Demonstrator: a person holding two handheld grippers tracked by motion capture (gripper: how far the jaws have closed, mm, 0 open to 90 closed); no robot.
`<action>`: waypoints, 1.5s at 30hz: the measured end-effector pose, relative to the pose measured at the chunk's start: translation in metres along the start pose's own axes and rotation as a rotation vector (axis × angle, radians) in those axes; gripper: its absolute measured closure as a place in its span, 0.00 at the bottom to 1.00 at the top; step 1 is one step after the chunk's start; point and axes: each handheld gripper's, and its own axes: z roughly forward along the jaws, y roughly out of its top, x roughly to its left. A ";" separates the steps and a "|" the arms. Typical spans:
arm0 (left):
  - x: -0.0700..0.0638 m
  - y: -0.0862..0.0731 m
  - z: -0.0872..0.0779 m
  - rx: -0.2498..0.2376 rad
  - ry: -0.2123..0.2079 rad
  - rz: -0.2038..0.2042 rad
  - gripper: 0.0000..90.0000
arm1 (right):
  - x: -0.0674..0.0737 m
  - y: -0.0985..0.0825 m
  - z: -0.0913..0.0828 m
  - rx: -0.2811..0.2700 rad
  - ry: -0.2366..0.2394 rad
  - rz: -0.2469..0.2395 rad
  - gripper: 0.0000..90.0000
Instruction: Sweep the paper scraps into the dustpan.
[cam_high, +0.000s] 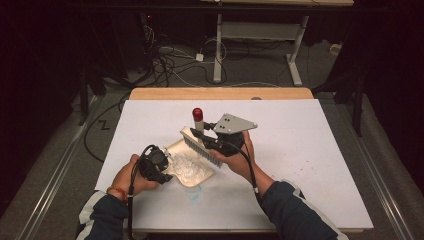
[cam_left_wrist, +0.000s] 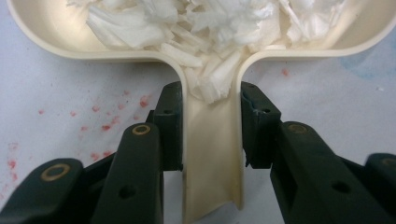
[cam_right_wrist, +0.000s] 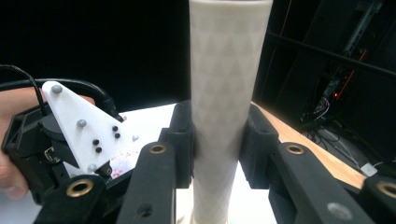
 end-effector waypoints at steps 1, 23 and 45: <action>0.000 -0.001 0.000 -0.003 0.000 -0.006 0.70 | -0.002 0.000 -0.004 0.002 -0.009 0.012 0.78; -0.003 -0.002 0.000 0.001 0.018 -0.001 0.70 | 0.015 -0.024 -0.030 0.083 0.095 -0.027 0.78; -0.006 -0.012 -0.002 -0.015 0.025 -0.021 0.70 | 0.006 -0.019 -0.075 0.108 0.060 0.005 0.78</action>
